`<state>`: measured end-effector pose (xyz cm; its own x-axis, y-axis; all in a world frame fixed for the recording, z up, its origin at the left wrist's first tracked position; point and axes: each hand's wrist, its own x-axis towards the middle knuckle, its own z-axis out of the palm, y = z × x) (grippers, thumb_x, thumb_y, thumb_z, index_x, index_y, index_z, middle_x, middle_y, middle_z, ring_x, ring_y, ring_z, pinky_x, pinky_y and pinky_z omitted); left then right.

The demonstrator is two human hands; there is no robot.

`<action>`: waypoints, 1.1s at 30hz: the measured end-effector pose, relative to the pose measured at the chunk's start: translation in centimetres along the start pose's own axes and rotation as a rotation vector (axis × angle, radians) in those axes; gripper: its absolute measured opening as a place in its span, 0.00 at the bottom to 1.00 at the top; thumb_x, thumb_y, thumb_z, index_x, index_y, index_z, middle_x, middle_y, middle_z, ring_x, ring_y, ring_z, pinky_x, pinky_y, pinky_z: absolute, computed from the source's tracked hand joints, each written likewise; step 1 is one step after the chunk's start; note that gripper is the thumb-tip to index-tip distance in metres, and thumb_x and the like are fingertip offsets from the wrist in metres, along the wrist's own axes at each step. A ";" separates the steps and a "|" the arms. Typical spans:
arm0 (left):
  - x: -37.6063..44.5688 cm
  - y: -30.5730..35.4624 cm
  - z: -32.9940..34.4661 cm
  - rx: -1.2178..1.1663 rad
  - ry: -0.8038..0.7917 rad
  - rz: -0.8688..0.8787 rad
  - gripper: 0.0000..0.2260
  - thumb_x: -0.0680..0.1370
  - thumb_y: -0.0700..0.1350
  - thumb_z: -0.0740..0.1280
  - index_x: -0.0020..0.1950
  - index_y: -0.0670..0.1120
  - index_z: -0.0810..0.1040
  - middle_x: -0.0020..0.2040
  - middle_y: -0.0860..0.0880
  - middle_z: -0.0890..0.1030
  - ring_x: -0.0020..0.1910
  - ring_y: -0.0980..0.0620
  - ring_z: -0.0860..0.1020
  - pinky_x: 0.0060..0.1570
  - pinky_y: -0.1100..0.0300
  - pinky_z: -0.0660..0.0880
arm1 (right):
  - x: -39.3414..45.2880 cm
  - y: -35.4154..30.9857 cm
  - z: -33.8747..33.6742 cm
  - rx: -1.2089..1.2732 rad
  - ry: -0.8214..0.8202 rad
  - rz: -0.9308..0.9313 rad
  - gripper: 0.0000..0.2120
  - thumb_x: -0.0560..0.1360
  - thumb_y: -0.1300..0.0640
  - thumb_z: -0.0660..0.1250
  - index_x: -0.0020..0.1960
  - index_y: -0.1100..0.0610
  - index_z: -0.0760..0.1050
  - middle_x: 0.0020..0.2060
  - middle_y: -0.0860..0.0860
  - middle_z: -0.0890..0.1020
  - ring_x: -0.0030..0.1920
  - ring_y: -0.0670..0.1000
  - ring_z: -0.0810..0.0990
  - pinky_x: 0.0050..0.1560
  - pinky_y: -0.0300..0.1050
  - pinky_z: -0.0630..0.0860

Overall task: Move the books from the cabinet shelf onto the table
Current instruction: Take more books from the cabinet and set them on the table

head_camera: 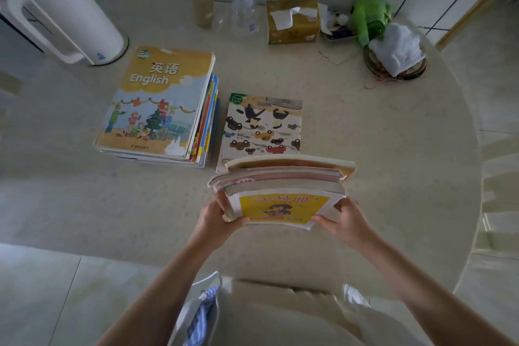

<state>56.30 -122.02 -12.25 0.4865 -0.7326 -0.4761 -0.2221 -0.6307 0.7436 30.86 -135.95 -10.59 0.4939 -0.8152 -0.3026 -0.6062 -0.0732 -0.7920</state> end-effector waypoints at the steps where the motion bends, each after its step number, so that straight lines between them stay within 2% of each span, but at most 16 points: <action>1: 0.0 -0.1 0.1 0.006 -0.002 -0.011 0.27 0.57 0.59 0.74 0.49 0.45 0.82 0.45 0.48 0.85 0.46 0.51 0.83 0.48 0.45 0.80 | 0.0 0.5 0.2 0.003 -0.008 0.010 0.27 0.64 0.70 0.77 0.61 0.68 0.74 0.44 0.21 0.77 0.47 0.27 0.77 0.51 0.25 0.72; 5: 0.1 0.4 0.1 0.055 -0.025 0.000 0.19 0.63 0.50 0.78 0.50 0.44 0.83 0.46 0.46 0.85 0.47 0.49 0.83 0.49 0.49 0.80 | 0.3 0.5 0.5 0.105 -0.019 0.066 0.25 0.65 0.73 0.74 0.61 0.71 0.73 0.39 0.25 0.80 0.43 0.29 0.79 0.47 0.25 0.74; 7: 0.4 0.9 -0.2 0.066 -0.028 0.012 0.17 0.66 0.43 0.79 0.52 0.41 0.83 0.47 0.45 0.85 0.47 0.47 0.83 0.48 0.54 0.79 | 0.5 -0.2 0.5 0.144 -0.022 0.093 0.25 0.67 0.73 0.73 0.62 0.69 0.72 0.39 0.28 0.81 0.44 0.32 0.80 0.49 0.30 0.76; 10: 1.2 2.1 -1.2 0.085 -0.064 0.049 0.17 0.68 0.40 0.78 0.55 0.41 0.82 0.48 0.49 0.84 0.48 0.48 0.83 0.48 0.56 0.79 | 0.8 -2.1 -0.5 0.189 -0.023 0.085 0.28 0.67 0.70 0.74 0.62 0.53 0.70 0.44 0.32 0.82 0.48 0.37 0.81 0.54 0.43 0.78; 12: 1.9 3.4 -2.2 0.097 -0.076 0.102 0.18 0.68 0.40 0.78 0.56 0.42 0.81 0.47 0.51 0.83 0.48 0.48 0.83 0.49 0.54 0.79 | 1.8 -3.4 -1.4 0.222 -0.018 0.079 0.31 0.67 0.70 0.73 0.61 0.44 0.68 0.45 0.35 0.83 0.49 0.42 0.82 0.53 0.43 0.78; 14: 2.9 5.2 -3.1 0.091 -0.093 0.164 0.22 0.70 0.40 0.76 0.62 0.45 0.76 0.50 0.52 0.82 0.50 0.50 0.81 0.50 0.54 0.78 | 3.2 -4.9 -2.4 0.273 -0.022 0.064 0.33 0.67 0.72 0.72 0.61 0.43 0.67 0.46 0.41 0.84 0.49 0.47 0.82 0.50 0.44 0.80; 16: 4.0 6.9 -3.7 0.041 -0.164 0.180 0.26 0.73 0.40 0.74 0.67 0.48 0.69 0.57 0.51 0.79 0.55 0.51 0.79 0.54 0.53 0.77 | 4.6 -6.5 -3.4 0.318 -0.048 0.041 0.35 0.65 0.68 0.73 0.63 0.42 0.66 0.51 0.45 0.82 0.51 0.50 0.82 0.50 0.45 0.80; 18: 5.2 8.3 -4.1 -0.037 -0.245 0.136 0.26 0.75 0.39 0.71 0.68 0.49 0.64 0.61 0.48 0.77 0.59 0.49 0.77 0.56 0.51 0.79 | 6.2 -7.8 -4.5 0.381 -0.118 0.079 0.37 0.65 0.68 0.73 0.66 0.44 0.65 0.56 0.49 0.80 0.53 0.50 0.82 0.50 0.47 0.80; 22: 7.3 10.2 -4.4 -0.160 -0.310 -0.006 0.26 0.75 0.36 0.70 0.69 0.46 0.63 0.62 0.46 0.76 0.59 0.48 0.79 0.48 0.57 0.81 | 9.1 -9.6 -5.7 0.464 -0.229 0.280 0.35 0.70 0.72 0.67 0.68 0.44 0.63 0.60 0.49 0.77 0.57 0.53 0.80 0.54 0.58 0.79; 26: 9.5 10.9 -4.5 -0.200 -0.281 -0.141 0.23 0.74 0.38 0.71 0.66 0.46 0.68 0.60 0.45 0.79 0.57 0.45 0.80 0.55 0.41 0.79 | 11.9 -10.7 -5.0 0.484 -0.187 0.478 0.32 0.71 0.74 0.64 0.67 0.47 0.64 0.58 0.52 0.78 0.56 0.56 0.79 0.49 0.56 0.78; 27: 10.0 11.1 -4.4 -0.196 -0.271 -0.179 0.23 0.74 0.39 0.72 0.66 0.46 0.69 0.60 0.45 0.79 0.57 0.44 0.80 0.55 0.40 0.79 | 12.5 -10.8 -4.8 0.489 -0.184 0.516 0.31 0.72 0.74 0.63 0.67 0.48 0.65 0.57 0.53 0.79 0.55 0.57 0.79 0.48 0.56 0.78; 29: 10.8 11.7 -4.1 -0.142 -0.189 -0.250 0.23 0.74 0.40 0.72 0.67 0.45 0.68 0.60 0.45 0.78 0.56 0.44 0.79 0.53 0.47 0.79 | 13.6 -11.0 -4.4 0.474 -0.192 0.581 0.26 0.73 0.73 0.61 0.66 0.51 0.67 0.55 0.55 0.80 0.52 0.57 0.80 0.49 0.59 0.78; 31: 11.3 12.4 -3.5 -0.078 -0.111 -0.324 0.23 0.76 0.40 0.71 0.68 0.43 0.66 0.59 0.44 0.76 0.54 0.45 0.77 0.45 0.54 0.76 | 14.4 -11.1 -3.9 0.415 -0.223 0.632 0.21 0.75 0.72 0.59 0.65 0.56 0.69 0.52 0.57 0.80 0.48 0.57 0.80 0.50 0.61 0.77; 33: 11.5 12.7 -2.8 -0.045 -0.085 -0.377 0.23 0.77 0.40 0.70 0.69 0.42 0.65 0.55 0.44 0.75 0.50 0.46 0.76 0.42 0.56 0.74 | 14.8 -11.2 -3.3 0.334 -0.249 0.666 0.15 0.77 0.70 0.56 0.62 0.60 0.70 0.46 0.57 0.80 0.42 0.56 0.80 0.50 0.60 0.77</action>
<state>61.49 -137.75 -6.95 0.4547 -0.4710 -0.7559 -0.0031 -0.8495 0.5275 42.97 -149.10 -4.44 0.2412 -0.4711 -0.8485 -0.6232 0.5950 -0.5075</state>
